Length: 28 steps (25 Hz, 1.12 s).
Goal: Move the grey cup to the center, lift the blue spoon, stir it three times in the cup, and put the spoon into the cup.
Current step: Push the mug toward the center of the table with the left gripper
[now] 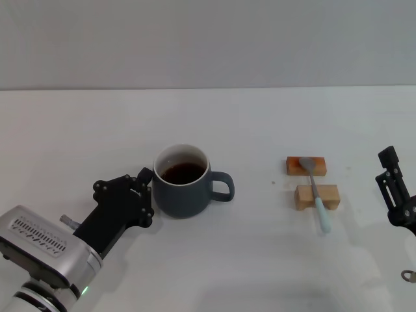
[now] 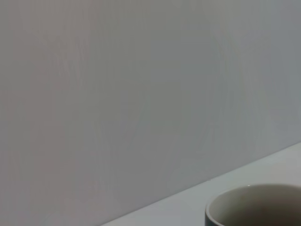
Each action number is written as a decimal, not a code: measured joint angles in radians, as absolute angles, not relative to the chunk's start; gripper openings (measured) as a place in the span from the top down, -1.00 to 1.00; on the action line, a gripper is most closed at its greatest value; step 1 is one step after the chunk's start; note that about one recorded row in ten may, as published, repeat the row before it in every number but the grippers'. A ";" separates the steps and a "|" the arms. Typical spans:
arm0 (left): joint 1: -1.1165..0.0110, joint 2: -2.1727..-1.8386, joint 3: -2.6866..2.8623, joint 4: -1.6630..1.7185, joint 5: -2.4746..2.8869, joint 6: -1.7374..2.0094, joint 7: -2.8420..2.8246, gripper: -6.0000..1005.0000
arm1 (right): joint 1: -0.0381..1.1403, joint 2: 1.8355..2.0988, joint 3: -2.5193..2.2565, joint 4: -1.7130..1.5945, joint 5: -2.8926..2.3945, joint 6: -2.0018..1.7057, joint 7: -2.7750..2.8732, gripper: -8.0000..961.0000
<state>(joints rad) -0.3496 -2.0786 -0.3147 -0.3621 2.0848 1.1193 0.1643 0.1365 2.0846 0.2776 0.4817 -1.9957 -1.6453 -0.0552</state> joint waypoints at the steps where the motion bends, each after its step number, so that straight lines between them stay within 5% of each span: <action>1: -0.350 -2.079 -0.315 -0.362 2.085 1.119 0.164 0.99 | 0.137 2.085 0.278 0.482 -1.996 -1.645 -0.055 -0.39; 28: -0.338 -2.078 -0.316 -0.387 2.082 1.137 0.147 0.99 | 0.141 2.085 0.275 0.482 -1.996 -1.638 -0.055 -0.39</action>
